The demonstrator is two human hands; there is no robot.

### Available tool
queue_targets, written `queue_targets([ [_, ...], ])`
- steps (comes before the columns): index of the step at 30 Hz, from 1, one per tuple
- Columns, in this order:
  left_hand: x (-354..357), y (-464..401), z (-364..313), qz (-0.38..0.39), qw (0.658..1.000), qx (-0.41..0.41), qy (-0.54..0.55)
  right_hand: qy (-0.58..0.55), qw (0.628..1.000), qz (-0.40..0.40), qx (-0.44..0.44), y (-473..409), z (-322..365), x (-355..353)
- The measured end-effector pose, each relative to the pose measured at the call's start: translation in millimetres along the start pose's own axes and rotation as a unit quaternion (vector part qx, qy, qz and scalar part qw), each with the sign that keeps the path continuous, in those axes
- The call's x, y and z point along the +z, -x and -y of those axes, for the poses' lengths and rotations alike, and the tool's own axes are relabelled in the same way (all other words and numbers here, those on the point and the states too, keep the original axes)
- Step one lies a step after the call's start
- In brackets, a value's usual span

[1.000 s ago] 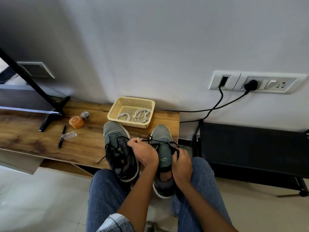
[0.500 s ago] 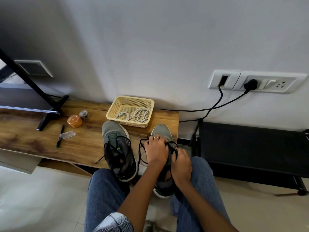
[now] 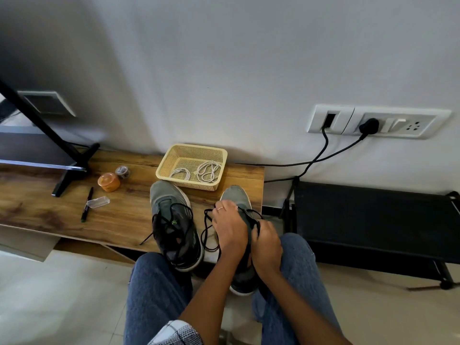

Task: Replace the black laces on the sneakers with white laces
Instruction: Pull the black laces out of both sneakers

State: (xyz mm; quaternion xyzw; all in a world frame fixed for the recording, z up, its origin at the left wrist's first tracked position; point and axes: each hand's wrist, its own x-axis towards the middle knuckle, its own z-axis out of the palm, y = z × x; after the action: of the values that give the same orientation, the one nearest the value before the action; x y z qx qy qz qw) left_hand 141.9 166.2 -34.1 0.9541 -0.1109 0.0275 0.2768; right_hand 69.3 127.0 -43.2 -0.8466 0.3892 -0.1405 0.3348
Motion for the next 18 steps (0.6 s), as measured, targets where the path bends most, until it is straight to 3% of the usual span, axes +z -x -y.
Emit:
queue_targets([
  [3, -11.5, -1.9, -4.8, -0.113, 0.978, -0.106, 0.142, -0.001, 1.0, 0.0, 0.007, -0.7, -0.7, 0.4],
  [6, -17.7, -4.0, -3.4, -0.264, 0.904, -0.197, 0.274, 0.001, 1.0, -0.004, 0.012, -1.0, -0.6, 0.7],
  [8, -17.6, -4.8, -0.8, -0.304, 0.856, -0.259, 0.329, 0.001, 1.0, -0.006, 0.014, -1.0, -0.8, 0.8],
  [9, -16.3, -4.8, 0.1, -0.301, 0.849, -0.276, 0.335, 0.002, 1.0, -0.007, 0.015, -1.1, -1.0, 1.4],
  [11, -14.9, -4.6, -0.1, -0.278, 0.876, -0.252, 0.303, 0.007, 1.0, -0.005, 0.016, -1.5, -1.8, 2.1],
  [13, -16.2, -4.0, -1.8, -0.231, 0.927, -0.173, 0.238, 0.013, 1.0, -0.004, 0.018, -1.9, -3.1, 2.3],
  [16, -16.4, -3.0, -1.3, -0.084, 0.986, -0.042, 0.14, 0.025, 1.0, -0.001, 0.012, -1.6, -3.5, 2.3],
  [18, -11.9, -2.9, 1.6, 0.025, 0.997, 0.026, 0.065, 0.029, 1.0, 0.001, 0.01, -1.6, -2.8, 2.3],
])
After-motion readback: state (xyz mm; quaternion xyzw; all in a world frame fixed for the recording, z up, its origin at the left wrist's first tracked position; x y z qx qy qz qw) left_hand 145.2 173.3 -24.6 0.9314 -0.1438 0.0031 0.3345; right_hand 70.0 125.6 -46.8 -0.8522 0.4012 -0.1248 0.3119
